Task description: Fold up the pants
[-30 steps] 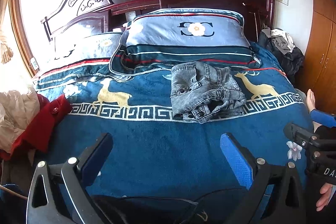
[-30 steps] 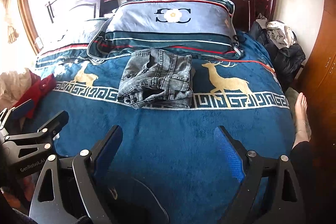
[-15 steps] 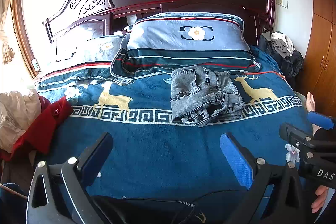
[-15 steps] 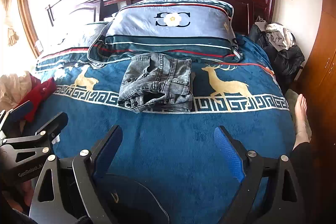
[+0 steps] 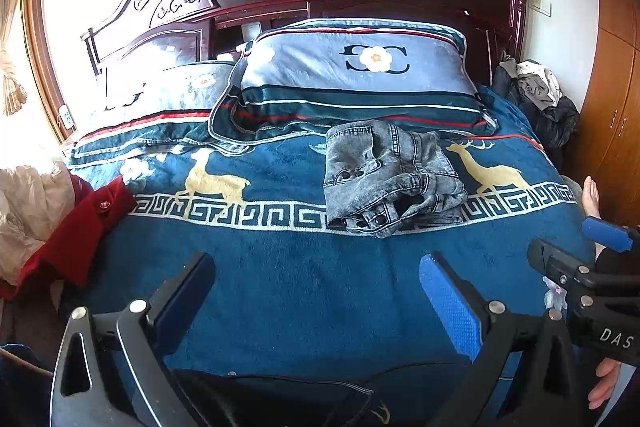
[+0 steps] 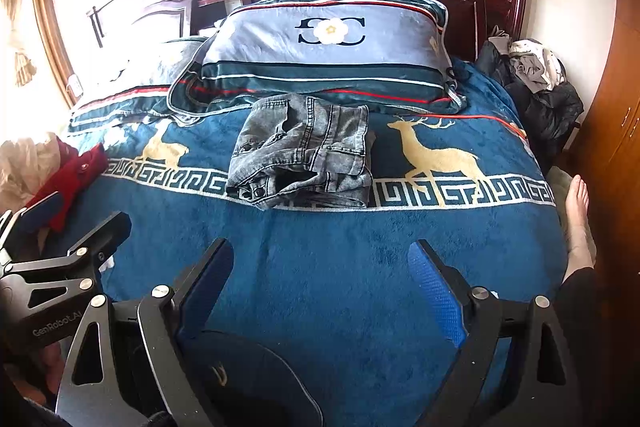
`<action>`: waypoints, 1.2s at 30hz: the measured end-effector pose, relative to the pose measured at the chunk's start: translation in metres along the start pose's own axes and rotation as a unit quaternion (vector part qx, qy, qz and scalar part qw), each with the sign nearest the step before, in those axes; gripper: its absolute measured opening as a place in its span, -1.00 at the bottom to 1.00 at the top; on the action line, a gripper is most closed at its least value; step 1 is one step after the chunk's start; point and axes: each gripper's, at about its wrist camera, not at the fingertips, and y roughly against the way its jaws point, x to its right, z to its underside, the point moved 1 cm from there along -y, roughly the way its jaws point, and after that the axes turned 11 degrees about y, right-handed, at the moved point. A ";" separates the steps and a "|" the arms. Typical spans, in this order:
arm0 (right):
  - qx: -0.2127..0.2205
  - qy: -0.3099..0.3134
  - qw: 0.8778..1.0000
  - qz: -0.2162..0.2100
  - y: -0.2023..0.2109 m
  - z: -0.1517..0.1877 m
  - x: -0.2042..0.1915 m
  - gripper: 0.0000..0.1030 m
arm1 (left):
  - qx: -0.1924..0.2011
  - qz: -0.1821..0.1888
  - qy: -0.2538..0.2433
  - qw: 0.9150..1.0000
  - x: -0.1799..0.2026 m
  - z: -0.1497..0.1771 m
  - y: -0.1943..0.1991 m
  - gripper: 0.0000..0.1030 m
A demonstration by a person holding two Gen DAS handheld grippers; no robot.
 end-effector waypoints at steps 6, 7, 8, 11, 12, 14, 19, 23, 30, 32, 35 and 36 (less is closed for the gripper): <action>-0.001 0.001 1.000 -0.001 -0.001 0.000 -0.001 0.73 | 0.000 0.000 0.000 1.000 0.000 0.000 0.000 1.00; -0.001 0.001 1.000 0.000 -0.001 0.000 -0.001 0.73 | -0.001 -0.001 0.001 1.000 0.000 0.000 -0.001 1.00; 0.000 0.001 1.000 0.000 -0.001 0.000 -0.001 0.73 | 0.000 -0.002 0.001 1.000 0.000 0.001 0.000 1.00; -0.001 0.000 1.000 -0.001 -0.002 0.000 -0.001 0.73 | -0.004 -0.001 0.006 1.000 -0.002 0.002 -0.003 1.00; -0.001 0.001 1.000 -0.001 -0.002 0.000 -0.001 0.73 | -0.005 0.000 0.007 1.000 -0.003 0.002 -0.004 1.00; -0.002 0.001 1.000 -0.002 -0.003 0.000 -0.002 0.73 | -0.007 0.001 0.009 1.000 -0.003 0.002 -0.006 1.00; -0.004 -0.001 1.000 -0.005 -0.009 -0.002 -0.004 0.73 | -0.014 -0.001 0.008 1.000 -0.002 0.005 -0.010 1.00; -0.005 -0.003 1.000 -0.007 -0.013 -0.003 -0.004 0.73 | -0.021 0.000 0.010 1.000 -0.002 0.006 -0.015 1.00; -0.011 -0.009 1.000 -0.010 -0.021 -0.001 -0.001 0.73 | -0.032 0.007 0.009 0.999 0.000 0.007 -0.023 1.00; -0.013 -0.010 1.000 -0.011 -0.024 0.000 0.000 0.73 | -0.031 0.009 0.008 0.999 0.000 0.007 -0.024 1.00; -0.016 -0.013 1.000 -0.012 -0.028 0.002 0.001 0.73 | -0.030 0.012 0.007 0.999 0.001 0.008 -0.027 1.00; -0.018 -0.014 1.000 -0.013 -0.030 0.002 0.001 0.73 | -0.033 0.012 0.007 0.999 0.001 0.009 -0.028 1.00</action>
